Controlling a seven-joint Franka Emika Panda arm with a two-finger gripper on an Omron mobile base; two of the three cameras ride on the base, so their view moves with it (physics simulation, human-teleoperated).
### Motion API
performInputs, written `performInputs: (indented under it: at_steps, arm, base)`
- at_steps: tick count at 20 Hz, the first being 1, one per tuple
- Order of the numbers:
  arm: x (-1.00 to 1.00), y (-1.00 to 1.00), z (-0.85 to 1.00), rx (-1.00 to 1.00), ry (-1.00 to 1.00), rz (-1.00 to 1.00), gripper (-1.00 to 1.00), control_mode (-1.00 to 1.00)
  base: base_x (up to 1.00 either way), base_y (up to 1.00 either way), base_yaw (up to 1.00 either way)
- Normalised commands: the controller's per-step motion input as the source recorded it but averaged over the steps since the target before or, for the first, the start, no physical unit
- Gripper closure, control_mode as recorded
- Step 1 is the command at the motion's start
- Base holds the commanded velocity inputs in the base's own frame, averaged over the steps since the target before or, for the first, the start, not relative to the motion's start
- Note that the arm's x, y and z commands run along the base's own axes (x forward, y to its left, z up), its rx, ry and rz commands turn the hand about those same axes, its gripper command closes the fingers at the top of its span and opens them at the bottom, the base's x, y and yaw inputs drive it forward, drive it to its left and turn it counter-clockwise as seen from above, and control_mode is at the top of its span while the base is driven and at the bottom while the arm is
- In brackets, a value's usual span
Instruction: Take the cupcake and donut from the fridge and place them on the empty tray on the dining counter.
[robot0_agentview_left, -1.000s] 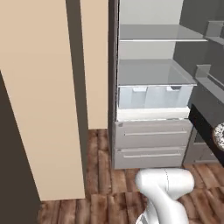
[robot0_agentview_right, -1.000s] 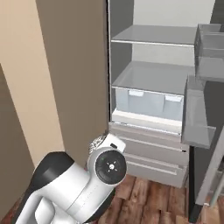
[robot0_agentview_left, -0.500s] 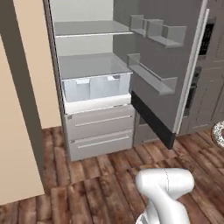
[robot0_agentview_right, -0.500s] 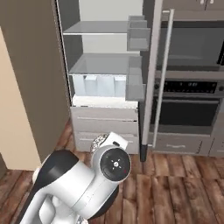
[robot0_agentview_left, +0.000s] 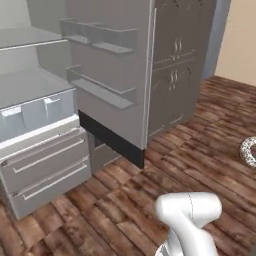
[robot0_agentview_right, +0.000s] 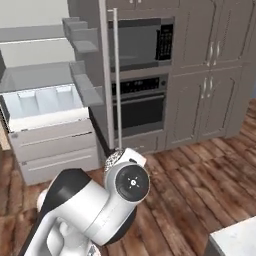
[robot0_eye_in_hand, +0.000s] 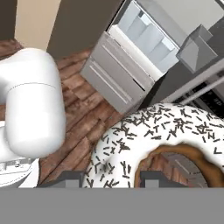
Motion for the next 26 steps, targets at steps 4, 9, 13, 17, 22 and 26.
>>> performInputs:
  at_steps: [4,9,13,17,22,26]
  arm:
    - [0.00,0.00,0.00,0.00,0.00,0.00,1.00,1.00]
    - [0.00,0.00,0.00,0.00,0.00,0.00,1.00,1.00]
    - [0.00,0.00,0.00,0.00,0.00,0.00,1.00,1.00]
    - [0.00,0.00,0.00,0.00,0.00,0.00,1.00,1.00]
    - [0.00,0.00,0.00,0.00,0.00,0.00,1.00,1.00]
    - [0.00,0.00,0.00,0.00,0.00,0.00,1.00,1.00]
  base:
    - [-0.28,-0.20,-0.68]
    - [-0.32,-0.26,-0.64]
    - [-0.46,-0.21,-0.60]
    - [-0.44,-0.25,-0.60]
    - [-0.36,-0.33,-0.59]
    - [-0.32,-0.33,-0.54]
